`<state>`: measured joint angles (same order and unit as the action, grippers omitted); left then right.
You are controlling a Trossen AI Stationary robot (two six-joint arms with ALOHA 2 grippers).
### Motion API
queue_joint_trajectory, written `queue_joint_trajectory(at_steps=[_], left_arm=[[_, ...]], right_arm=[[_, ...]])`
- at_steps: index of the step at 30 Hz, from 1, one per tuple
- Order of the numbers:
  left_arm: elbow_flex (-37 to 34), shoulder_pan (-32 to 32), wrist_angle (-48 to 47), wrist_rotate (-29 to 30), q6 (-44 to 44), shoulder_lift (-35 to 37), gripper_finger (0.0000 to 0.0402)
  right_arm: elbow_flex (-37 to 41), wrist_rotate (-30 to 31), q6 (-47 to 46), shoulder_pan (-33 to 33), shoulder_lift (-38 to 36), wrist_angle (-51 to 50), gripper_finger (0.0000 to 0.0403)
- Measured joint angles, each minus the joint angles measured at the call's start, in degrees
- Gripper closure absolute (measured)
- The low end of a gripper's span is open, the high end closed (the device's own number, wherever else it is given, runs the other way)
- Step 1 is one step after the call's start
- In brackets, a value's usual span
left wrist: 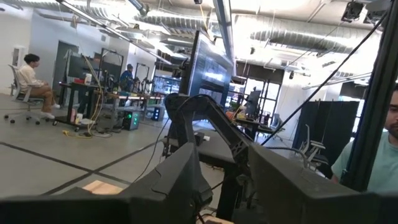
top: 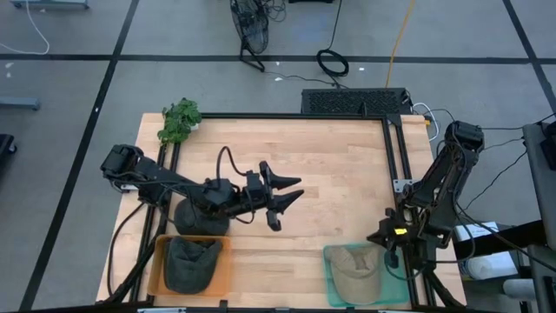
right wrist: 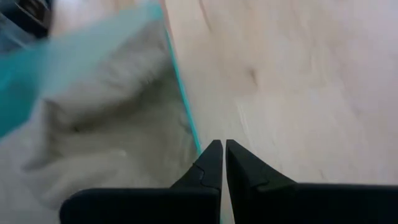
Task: Pick & Place hat
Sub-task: Put the brown cap into the blue bin
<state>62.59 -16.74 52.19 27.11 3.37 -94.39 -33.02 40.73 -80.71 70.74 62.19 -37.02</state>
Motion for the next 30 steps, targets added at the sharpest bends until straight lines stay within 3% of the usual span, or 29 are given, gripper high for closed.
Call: queue_joint_trajectory(at_steps=[7,19,25,27,30], left_arm=[[0.00,0.45,-0.65,0.02,0.82,0.00,0.0238],[0.00,0.30,-2.39,-0.43,1.47,0.00,0.0238],[0.36,-2.45,-21.42,-2.80,5.72,1.37,0.0238],[1.77,-3.78,-27.82,0.74,5.29,2.81,0.0238],[4.38,-6.12,-35.69,10.58,5.07,3.61,0.0238]], right_arm=[[0.02,10.08,11.32,-0.15,0.00,9.05,0.0403],[0.02,10.91,24.48,-0.63,0.00,19.21,0.0403],[0.02,13.53,28.27,-1.00,1.37,22.00,0.0403],[0.02,13.55,30.88,-1.59,2.63,24.44,0.0403],[0.02,13.56,35.69,-3.38,5.43,29.54,0.0403]])
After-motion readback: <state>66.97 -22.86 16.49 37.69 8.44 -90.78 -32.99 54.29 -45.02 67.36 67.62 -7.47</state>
